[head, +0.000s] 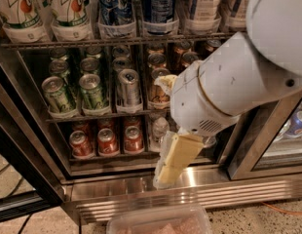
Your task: Pick 7up can from top shelf of fridge
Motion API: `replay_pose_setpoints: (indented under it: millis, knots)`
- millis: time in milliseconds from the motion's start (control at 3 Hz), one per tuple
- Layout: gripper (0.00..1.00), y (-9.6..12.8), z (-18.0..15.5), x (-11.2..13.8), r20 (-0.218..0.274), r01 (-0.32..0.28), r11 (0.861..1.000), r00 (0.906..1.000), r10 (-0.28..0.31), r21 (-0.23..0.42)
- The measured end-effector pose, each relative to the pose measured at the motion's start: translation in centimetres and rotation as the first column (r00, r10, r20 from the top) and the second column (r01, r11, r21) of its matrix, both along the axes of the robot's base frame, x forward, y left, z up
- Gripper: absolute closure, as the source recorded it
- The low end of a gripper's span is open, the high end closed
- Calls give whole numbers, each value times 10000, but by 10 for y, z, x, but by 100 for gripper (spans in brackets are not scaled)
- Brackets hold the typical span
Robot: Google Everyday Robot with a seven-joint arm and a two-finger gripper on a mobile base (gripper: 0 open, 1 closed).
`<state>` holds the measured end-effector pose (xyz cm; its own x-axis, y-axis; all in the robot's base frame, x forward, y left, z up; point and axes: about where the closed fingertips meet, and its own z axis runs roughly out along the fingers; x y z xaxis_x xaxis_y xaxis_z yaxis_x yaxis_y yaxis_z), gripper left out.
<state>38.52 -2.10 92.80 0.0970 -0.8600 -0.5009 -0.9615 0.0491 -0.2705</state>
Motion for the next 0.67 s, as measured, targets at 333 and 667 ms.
replay_pose_setpoints:
  millis: [333,667]
  knots:
    - [0,13,3,3,342,78,9991,9994,-93,424]
    - [0,41,1,-4,1067,272,9872,9933,-444,1572]
